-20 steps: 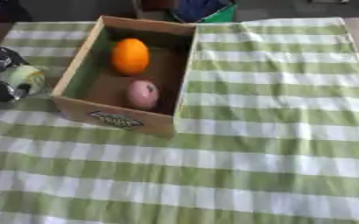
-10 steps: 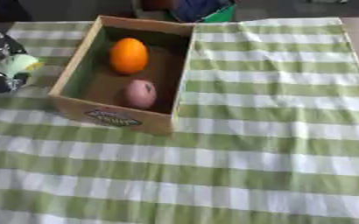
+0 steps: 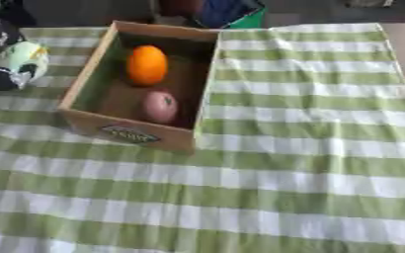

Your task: Pick up objects on the table and place them in the box.

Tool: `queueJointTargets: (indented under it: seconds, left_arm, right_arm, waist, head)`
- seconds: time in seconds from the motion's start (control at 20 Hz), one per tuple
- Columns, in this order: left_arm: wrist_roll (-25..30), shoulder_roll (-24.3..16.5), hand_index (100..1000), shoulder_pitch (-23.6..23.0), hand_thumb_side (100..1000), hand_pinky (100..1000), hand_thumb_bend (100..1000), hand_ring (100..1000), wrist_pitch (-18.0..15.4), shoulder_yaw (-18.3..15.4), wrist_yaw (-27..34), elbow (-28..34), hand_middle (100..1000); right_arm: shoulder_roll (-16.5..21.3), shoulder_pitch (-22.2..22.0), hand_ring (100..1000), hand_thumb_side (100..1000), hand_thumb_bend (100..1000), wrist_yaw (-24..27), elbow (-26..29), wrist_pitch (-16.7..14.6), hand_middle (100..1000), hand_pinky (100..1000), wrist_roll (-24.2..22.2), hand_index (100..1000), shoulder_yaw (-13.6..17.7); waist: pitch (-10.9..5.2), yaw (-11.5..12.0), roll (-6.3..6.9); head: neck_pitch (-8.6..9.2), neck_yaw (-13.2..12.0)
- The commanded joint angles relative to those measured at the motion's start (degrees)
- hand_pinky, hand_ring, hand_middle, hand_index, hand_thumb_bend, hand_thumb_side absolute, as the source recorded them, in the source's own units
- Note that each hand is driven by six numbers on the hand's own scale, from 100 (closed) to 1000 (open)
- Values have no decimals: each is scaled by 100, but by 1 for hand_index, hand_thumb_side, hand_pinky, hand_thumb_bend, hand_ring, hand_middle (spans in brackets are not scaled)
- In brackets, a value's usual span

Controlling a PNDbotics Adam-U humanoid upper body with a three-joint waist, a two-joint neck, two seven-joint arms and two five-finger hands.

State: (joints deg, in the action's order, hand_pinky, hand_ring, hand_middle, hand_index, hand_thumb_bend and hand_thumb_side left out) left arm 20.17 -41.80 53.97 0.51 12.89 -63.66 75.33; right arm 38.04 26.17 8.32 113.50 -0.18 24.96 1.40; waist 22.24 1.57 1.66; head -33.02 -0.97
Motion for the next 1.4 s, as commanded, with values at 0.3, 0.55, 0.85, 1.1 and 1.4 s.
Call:
queueJointTargets:
  seconds: [0.3, 0.55, 0.85, 1.1, 1.4]
  left_arm:
    - [-217, 19, 631, 422, 414, 462, 100, 535, -15, 9, -292, 1011, 561]
    - [-222, 454, 629, 597, 419, 455, 100, 526, -106, 148, -106, 1710, 556]
    - [17, 933, 629, 723, 412, 452, 100, 523, -142, 358, 45, 2031, 554]
    - [79, 1291, 629, 774, 399, 453, 100, 526, -193, 519, 94, 1900, 554]
    - [189, 1566, 633, 766, 380, 462, 100, 537, -331, 752, 146, 1579, 559]
  right_arm:
    - [99, 38, 757, 745, 100, 127, 109, 35, 615, 740, -6, 803, 77]
    - [87, 100, 758, 741, 100, 197, 109, 25, 615, 741, -44, 803, 60]
    - [83, 143, 758, 737, 100, 246, 109, 13, 615, 739, -44, 800, 68]
    - [54, 152, 758, 739, 100, 264, 109, 26, 614, 739, -31, 799, 77]
    - [31, 167, 758, 739, 100, 273, 109, 32, 614, 738, -27, 799, 77]
  waist:
    - [-285, 49, 7]
    - [-357, 12, -4]
    - [-405, -20, -22]
    - [-412, -7, -20]
    - [-393, -10, -25]
  head:
    - [-237, 294]
    - [-276, 467]
    - [-258, 438]
    - [-258, 405]
    - [-250, 382]
